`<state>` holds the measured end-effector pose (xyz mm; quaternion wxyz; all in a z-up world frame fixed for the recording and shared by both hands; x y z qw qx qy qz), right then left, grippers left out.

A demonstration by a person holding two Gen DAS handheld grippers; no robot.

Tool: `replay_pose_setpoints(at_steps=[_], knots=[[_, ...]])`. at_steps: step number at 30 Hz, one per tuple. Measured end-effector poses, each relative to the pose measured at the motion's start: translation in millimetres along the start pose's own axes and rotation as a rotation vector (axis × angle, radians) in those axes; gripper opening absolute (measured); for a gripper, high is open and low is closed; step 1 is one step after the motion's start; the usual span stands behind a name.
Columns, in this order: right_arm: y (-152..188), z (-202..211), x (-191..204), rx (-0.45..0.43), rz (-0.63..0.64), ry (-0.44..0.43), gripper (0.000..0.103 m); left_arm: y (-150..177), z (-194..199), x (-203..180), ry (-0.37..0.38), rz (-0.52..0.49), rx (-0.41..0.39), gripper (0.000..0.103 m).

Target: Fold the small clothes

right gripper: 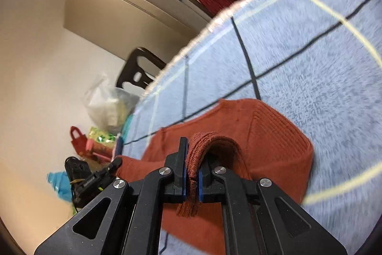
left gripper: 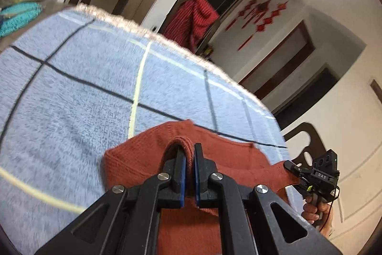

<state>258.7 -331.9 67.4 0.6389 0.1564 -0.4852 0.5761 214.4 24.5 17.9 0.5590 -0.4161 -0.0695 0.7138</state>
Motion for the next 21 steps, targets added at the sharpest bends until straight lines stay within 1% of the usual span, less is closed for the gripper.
replay_pose_setpoints(at_steps=[1,2,3,4,6,9,11,12,14,15,18,21], knots=[[-1.6,-4.6,-5.4,0.014,-0.022,0.001,0.009,-0.9,-8.3,6.0,-0.012,0.027,0.024,0.007],[-3.4,-7.7,-11.0,0.022,-0.046,0.004,0.012,-1.1,-14.8,12.3,-0.013,0.053,0.046,0.007],[-4.5,-9.3,-17.7,0.017,-0.077,0.012,0.019,-0.1,-18.2,16.7,-0.016,0.069,0.055,0.007],[-5.4,-8.4,-20.6,0.009,-0.093,0.014,0.022,0.5,-19.2,19.7,-0.023,0.079,0.056,0.007],[-6.9,-3.5,-24.5,-0.015,-0.114,-0.015,0.025,1.8,-18.4,21.2,-0.018,0.081,0.055,0.008],[-10.6,5.5,-28.0,-0.055,-0.128,-0.062,0.026,1.9,-16.0,22.2,-0.025,0.072,0.044,0.008],[-13.7,11.2,-29.1,-0.087,-0.13,-0.059,0.027,0.0,-12.2,22.3,-0.025,0.081,0.032,0.009],[-15.1,14.8,-28.0,-0.105,-0.12,-0.051,0.027,-2.2,-10.4,21.8,-0.025,0.081,0.022,0.01],[-16.9,20.0,-22.5,-0.123,-0.085,-0.044,0.028,-7.6,-4.7,22.7,-0.046,0.08,-0.011,0.02],[-16.0,24.0,-19.0,-0.125,-0.066,-0.032,0.028,-12.1,-1.0,23.0,-0.064,0.08,-0.032,0.022],[-11.0,28.9,-6.4,-0.118,0.014,-0.014,0.027,-14.6,9.6,27.1,-0.07,0.09,-0.063,0.022],[0.9,30.9,3.0,-0.09,0.084,0.038,0.027,-4.6,16.8,22.3,-0.082,0.056,-0.064,0.023]])
Point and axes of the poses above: each gripper's, at about its wrist camera, not at the fingertips, and z roughly against the way its jaws point, x to its left, y to its underside, the point moved 3 cm from there along -z, roughly the way its jaws point, and after that the axes turned 7 degrees about -y, right-handed, at the moved point
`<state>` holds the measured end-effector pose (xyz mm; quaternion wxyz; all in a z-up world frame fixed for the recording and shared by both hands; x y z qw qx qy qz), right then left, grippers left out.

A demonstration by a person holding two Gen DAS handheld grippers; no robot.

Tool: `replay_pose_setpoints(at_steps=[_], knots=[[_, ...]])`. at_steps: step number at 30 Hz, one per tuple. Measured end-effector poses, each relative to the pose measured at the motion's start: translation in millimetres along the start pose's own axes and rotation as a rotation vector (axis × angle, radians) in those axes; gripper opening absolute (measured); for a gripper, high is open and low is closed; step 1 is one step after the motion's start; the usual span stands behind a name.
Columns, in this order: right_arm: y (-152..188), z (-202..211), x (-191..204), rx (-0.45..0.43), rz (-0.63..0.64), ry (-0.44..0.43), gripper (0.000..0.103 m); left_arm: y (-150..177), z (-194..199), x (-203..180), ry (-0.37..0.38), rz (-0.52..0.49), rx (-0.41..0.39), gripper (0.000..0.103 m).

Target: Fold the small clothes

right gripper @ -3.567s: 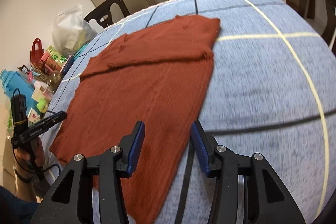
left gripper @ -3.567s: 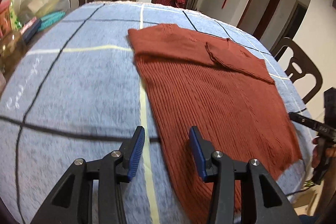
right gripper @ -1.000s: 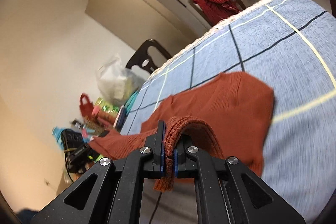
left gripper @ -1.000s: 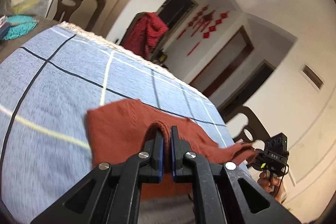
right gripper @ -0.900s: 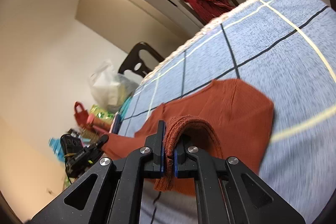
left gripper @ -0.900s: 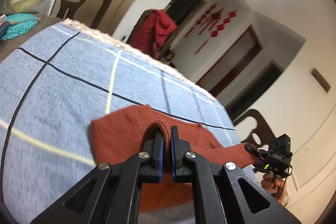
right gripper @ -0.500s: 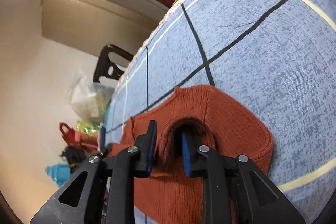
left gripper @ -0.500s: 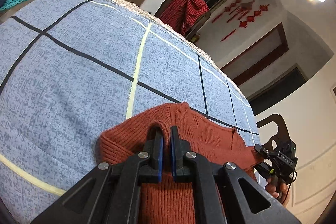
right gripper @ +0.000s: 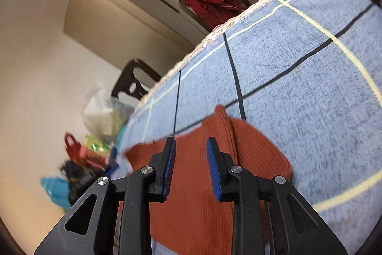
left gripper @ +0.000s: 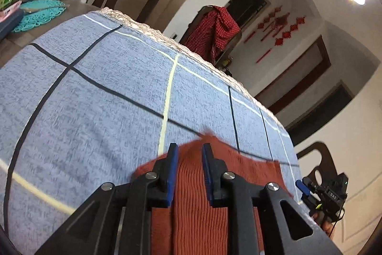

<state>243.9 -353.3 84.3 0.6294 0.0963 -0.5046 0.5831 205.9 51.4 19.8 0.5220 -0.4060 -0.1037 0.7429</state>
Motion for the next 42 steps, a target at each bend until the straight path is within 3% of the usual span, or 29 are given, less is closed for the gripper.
replay_pose_setpoints(at_steps=[2,9,11,12,13,16,20,24,27,29,31,37,42], knots=[[12.1,5.7,5.1,0.018,0.042,0.041,0.028,11.9,4.7,-4.2,-0.013,-0.044,0.016,0.03],[67.1,19.4,16.7,0.096,0.144,0.07,0.027,64.2,19.3,-15.2,-0.007,-0.188,0.083,0.031],[70.0,12.6,5.8,0.119,0.132,0.105,0.027,70.5,11.2,-16.2,-0.06,-0.228,0.094,0.031],[67.7,8.7,-6.8,0.128,0.099,0.146,0.017,70.5,10.3,-17.5,-0.075,-0.238,0.082,0.031],[65.5,9.8,-10.5,0.115,0.085,0.148,0.015,69.3,11.1,-18.9,-0.087,-0.24,0.082,0.031],[59.9,23.1,-6.4,0.062,0.097,0.192,0.015,67.7,22.3,-23.3,-0.092,-0.244,0.06,0.031],[68.3,35.3,10.4,0.058,0.134,0.166,0.015,75.3,40.6,-37.0,-0.056,-0.271,0.037,0.031],[85.5,22.8,18.8,0.122,0.16,0.147,0.015,89.8,37.7,-63.0,-0.019,-0.338,0.05,0.031],[91.6,12.0,10.6,0.147,0.167,0.2,0.015,103.6,17.6,-74.7,-0.051,-0.401,0.092,0.031],[89.3,17.2,8.1,0.124,0.142,0.197,0.015,109.3,4.4,-71.3,-0.112,-0.41,0.136,0.031],[89.8,22.9,14.2,0.109,0.169,0.224,0.015,111.9,9.6,-72.7,-0.113,-0.421,0.121,0.031],[104.4,10.9,35.8,0.152,0.224,0.169,0.015,120.7,17.1,-101.9,-0.111,-0.473,0.087,0.031],[112.6,-11.9,44.2,0.193,0.242,0.128,0.015,133.0,-2.1,-117.4,-0.111,-0.5,0.118,0.031]])
Point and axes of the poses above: each gripper's, at about its wrist camera, not at the fingertips, and z roughly against the way its jaws point, x to its left, y to its underside, the point moved 3 cm from there along -z, roughly the way its jaws point, and after that the axes turned 7 degrees about -y, right-handed, at the moved point
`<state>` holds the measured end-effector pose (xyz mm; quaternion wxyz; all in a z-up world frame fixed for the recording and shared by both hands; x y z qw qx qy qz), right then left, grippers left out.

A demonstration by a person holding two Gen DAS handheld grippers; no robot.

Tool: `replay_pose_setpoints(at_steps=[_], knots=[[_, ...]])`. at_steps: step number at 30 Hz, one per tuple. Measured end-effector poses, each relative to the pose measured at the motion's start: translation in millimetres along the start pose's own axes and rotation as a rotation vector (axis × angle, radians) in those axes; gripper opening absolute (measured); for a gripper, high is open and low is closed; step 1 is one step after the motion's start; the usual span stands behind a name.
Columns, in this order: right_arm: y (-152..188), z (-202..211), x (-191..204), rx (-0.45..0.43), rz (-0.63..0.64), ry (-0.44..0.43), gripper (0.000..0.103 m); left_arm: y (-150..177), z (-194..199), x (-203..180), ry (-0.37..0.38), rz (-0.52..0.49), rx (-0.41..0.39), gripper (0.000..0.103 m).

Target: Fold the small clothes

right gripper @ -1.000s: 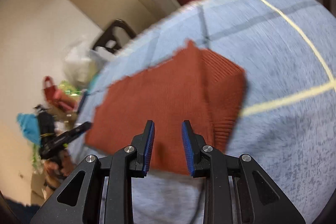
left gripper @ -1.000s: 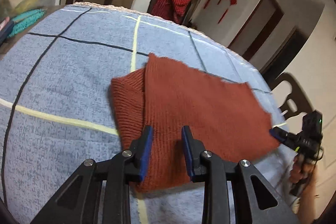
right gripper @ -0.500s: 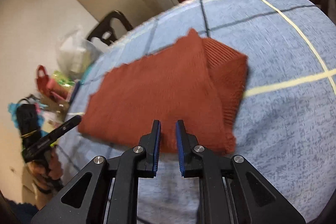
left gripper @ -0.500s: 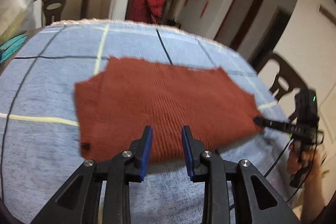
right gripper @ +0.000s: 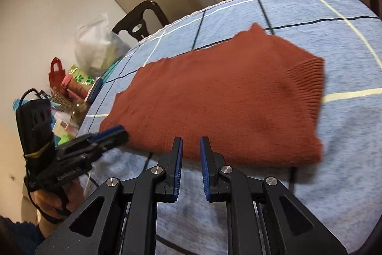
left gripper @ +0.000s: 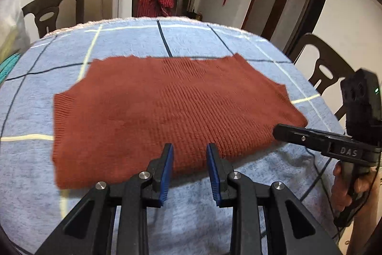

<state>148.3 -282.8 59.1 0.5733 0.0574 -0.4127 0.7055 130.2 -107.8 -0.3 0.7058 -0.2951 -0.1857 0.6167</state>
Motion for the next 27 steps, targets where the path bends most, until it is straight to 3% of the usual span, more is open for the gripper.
replay_pose_setpoints(at_steps=[4,8,13,16,18,27], knots=[[0.8,-0.1,-16.0,-0.003,-0.066,-0.009,0.015,4.8,-6.1,-0.8,-0.029,-0.009,0.007,0.031],[2.1,11.0,-12.1,-0.02,-0.047,0.001,0.015,4.0,3.9,3.8,-0.034,0.002,0.003,0.031],[-1.3,31.4,-30.2,-0.085,-0.096,0.04,0.015,1.7,15.7,24.3,-0.129,0.033,-0.041,0.031],[1.3,38.5,-50.8,-0.106,-0.162,0.034,0.015,5.8,12.1,40.5,-0.172,0.061,-0.025,0.031],[3.2,39.5,-55.1,-0.117,-0.189,0.0,0.015,10.7,6.2,46.9,-0.156,0.084,-0.01,0.031],[1.0,40.3,-51.1,-0.118,-0.175,0.026,0.015,12.8,5.9,47.7,-0.148,0.086,-0.028,0.031]])
Point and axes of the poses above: each gripper's, at about its wrist camera, not at the fingertips, and z roughly against the way its jaws point, x to its left, y to its underside, the point moved 3 cm from there along -z, roughly the way its jaws point, and after that the axes turned 7 degrees about -y, right-handed, at the moved point
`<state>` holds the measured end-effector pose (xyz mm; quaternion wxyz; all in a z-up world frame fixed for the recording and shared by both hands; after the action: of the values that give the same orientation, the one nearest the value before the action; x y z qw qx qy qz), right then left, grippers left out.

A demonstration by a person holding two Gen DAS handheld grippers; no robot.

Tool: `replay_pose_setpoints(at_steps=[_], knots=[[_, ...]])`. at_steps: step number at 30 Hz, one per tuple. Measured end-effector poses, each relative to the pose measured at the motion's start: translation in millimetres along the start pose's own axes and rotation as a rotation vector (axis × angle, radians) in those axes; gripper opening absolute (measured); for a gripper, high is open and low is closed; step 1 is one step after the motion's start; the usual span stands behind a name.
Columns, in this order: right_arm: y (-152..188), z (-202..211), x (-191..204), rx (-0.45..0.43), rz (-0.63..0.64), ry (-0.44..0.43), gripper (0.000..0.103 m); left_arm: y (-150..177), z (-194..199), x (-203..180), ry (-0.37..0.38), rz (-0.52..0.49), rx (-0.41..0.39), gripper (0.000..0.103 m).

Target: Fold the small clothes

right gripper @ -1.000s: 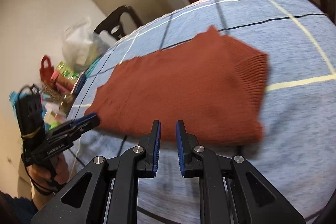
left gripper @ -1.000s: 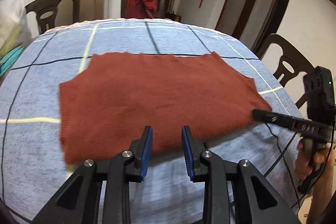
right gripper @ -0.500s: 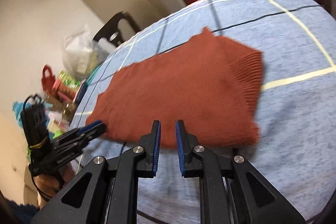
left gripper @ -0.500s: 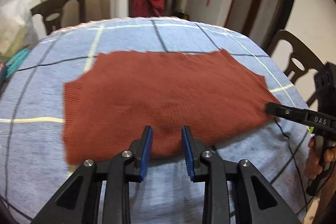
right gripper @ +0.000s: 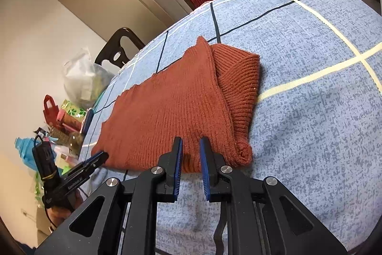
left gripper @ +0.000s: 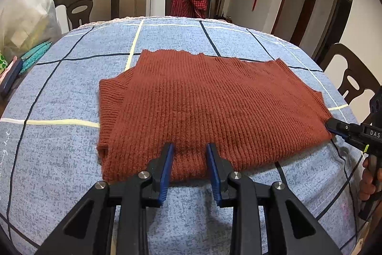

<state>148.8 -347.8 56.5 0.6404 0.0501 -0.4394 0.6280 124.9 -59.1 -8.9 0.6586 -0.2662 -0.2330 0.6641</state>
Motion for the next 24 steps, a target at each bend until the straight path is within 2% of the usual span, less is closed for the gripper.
replay_pose_setpoints(at_steps=[8,12,14,17,24], knots=[[-2.1,13.4,-2.8,-0.034,-0.011,0.033,0.015,-2.1,16.8,21.4,0.022,0.047,-0.021,0.032],[0.8,12.4,5.4,-0.03,0.019,0.014,0.018,-7.3,20.3,34.7,0.027,0.079,-0.048,0.035],[2.3,6.0,1.5,-0.015,0.012,0.034,0.018,-7.8,13.0,38.9,0.011,0.09,-0.03,0.035],[2.0,6.6,-5.3,-0.023,-0.031,0.002,0.018,-2.4,2.6,41.5,0.019,0.1,0.006,0.035],[-1.7,13.3,5.0,-0.04,0.021,0.041,0.018,-5.9,11.3,44.0,0.033,0.108,-0.023,0.035]])
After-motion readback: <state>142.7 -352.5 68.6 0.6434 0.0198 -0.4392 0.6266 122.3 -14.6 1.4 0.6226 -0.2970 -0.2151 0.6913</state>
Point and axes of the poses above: each gripper's, at about its wrist camera, not at the fingertips, and z roughly against the way its jaws point, x to its left, y to its underside, the point moved 3 cm from there along -z, roughly the way its jaws point, and after that the axes turned 7 degrees about -y, right-handed, at the moved point
